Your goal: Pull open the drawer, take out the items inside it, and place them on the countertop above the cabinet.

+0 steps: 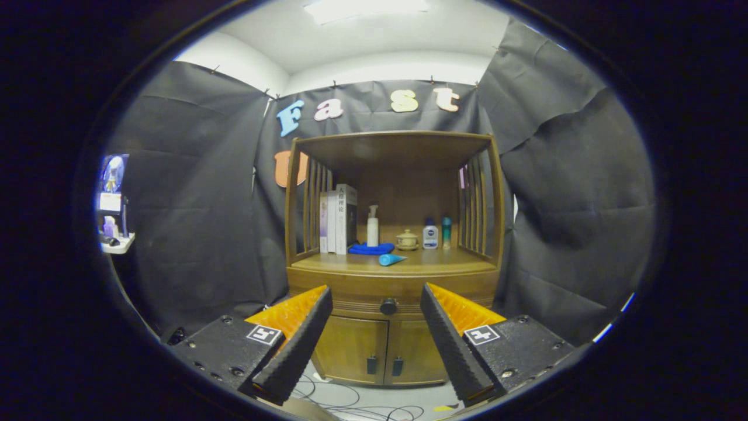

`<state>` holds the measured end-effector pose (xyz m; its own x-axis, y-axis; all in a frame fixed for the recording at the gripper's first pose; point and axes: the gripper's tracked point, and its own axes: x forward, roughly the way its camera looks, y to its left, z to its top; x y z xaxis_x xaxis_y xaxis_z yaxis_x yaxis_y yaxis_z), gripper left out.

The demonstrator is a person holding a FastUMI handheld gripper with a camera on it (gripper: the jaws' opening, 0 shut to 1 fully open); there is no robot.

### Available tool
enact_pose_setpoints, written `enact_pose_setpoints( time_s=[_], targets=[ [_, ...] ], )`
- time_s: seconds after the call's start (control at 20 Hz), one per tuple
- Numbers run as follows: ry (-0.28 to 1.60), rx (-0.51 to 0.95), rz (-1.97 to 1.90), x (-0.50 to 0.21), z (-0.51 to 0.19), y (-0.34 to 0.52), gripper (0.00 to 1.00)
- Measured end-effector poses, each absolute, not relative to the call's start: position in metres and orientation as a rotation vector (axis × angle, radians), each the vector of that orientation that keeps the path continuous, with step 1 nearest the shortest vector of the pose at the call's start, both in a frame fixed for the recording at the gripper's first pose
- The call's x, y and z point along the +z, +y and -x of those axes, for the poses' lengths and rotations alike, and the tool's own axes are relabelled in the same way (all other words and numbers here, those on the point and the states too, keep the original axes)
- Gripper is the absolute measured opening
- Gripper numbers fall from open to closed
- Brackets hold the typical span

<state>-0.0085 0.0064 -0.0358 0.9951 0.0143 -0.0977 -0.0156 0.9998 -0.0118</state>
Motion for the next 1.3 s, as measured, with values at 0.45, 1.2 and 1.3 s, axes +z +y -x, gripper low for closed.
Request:
enact_pose_setpoints(
  time_s=[0.45, 1.2, 1.3],
  targets=[
    [0.089, 0.014, 0.027, -0.031, 0.0, 0.007, 0.99],
    [0.076, 0.046, 0.038, -0.028, -0.002, 0.012, 0.99],
    [0.072, 0.046, 0.044, -0.029, -0.005, 0.011, 0.98]
  ],
)
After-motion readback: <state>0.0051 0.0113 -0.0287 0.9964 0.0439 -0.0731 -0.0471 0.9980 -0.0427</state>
